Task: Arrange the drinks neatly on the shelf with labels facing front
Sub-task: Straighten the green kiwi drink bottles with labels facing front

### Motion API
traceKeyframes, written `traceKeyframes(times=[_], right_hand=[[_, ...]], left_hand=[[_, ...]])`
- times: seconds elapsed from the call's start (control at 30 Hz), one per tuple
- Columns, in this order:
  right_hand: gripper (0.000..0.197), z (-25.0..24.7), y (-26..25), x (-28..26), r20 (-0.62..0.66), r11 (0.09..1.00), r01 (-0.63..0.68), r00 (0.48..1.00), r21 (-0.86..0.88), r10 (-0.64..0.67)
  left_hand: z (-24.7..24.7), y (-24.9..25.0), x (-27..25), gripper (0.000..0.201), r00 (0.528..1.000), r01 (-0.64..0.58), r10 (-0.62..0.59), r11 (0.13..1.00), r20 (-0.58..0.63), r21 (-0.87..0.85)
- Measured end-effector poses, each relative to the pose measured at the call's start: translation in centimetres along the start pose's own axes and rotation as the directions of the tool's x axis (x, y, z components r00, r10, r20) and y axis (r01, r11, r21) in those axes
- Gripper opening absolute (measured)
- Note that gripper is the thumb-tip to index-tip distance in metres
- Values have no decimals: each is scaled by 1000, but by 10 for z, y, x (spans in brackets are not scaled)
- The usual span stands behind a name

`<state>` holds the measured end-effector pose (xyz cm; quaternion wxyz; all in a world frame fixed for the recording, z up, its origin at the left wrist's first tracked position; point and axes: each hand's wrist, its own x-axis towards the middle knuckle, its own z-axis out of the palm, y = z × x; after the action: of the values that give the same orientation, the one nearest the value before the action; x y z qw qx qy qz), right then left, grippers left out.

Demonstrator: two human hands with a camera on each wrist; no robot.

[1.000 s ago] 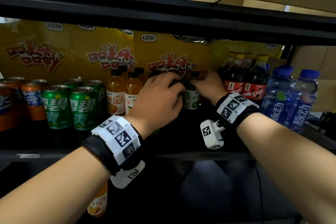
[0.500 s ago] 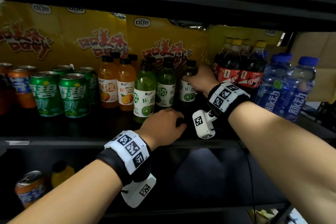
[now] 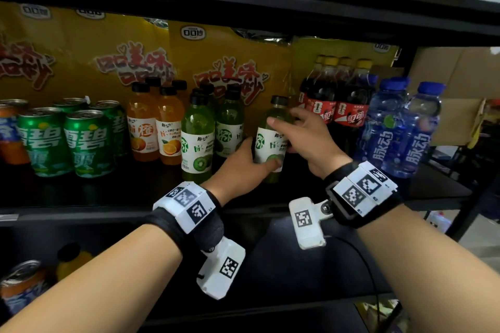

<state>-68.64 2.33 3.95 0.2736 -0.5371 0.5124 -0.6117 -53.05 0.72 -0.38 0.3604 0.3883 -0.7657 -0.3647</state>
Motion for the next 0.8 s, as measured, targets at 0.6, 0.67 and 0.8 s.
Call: traceKeyframes(times=[0.6,0.67,0.8], right_hand=[[30,8,37,-36,-7,916,-118,991,382,131],[30,8,37,-37,-7,918,-127,990,376,140],[31,8,37,-39,29,931,-121,993,345,118]], left_hand=[[-2,-7,-1,55,999,41,-53,894,-14,-446],[-1,-7,-2,54,999,44,-49,892,2,-450],[1,-11,-5,67,1000,7,-8,906,0,-423]])
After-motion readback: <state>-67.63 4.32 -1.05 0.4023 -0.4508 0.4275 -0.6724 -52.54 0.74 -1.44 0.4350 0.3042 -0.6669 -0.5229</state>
